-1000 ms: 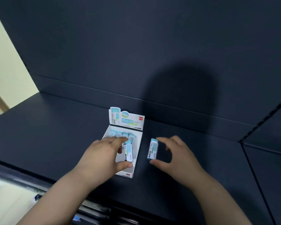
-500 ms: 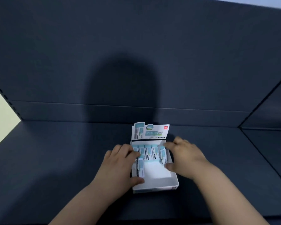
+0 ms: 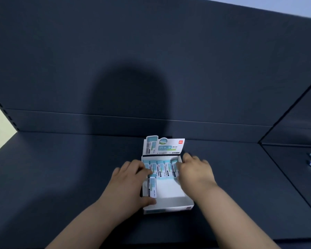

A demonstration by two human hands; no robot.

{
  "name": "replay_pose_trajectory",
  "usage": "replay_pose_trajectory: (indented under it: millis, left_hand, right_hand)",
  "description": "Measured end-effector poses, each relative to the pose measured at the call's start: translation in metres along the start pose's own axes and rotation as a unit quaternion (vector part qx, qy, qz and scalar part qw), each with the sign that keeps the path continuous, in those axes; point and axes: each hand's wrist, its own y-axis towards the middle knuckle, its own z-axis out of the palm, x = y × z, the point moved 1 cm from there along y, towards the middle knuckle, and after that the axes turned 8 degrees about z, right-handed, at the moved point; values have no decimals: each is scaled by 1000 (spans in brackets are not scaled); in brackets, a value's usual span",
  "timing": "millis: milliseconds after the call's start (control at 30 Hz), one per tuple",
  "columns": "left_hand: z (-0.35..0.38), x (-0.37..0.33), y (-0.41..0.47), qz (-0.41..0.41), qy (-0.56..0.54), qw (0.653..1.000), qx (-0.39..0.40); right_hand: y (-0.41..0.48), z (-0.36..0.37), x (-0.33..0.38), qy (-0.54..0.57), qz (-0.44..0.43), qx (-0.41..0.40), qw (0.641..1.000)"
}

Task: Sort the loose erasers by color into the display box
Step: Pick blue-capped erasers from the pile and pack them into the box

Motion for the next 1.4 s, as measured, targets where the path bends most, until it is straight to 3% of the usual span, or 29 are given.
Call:
replay_pose_trajectory:
  millis: [300,700,800,900,1000,1167,1300,1400]
  left_hand:
    - [1,3,2,-11,20,999,25]
    - [1,4,6,-24,31,998,51]
    - [0,3,7,-29,31,998,43]
    - [0,0,9,-29,34,999,27]
    - [4,-2,11,-21,46,999,15]
    - [5,-1,13,-10,63,998,13]
    - [2,-2,13,-13,63,998,24]
    - [-2,-5,12,-22,62,997,33]
  right_hand:
    - [-4,7,9,-58,18,-1,998]
    - [-6,8,7,-40,10,-36,998]
    - [-10,5,8,15,3,-90,996]
    - [-19,2,9,142,-16,-163,976]
    - [-29,-2,18,275,-39,-73,958]
    - [-27,-4,23,370,-28,79,925]
    - [-18,4,25,432,17,112,895]
    - [-12,9,27,500,28,158,851]
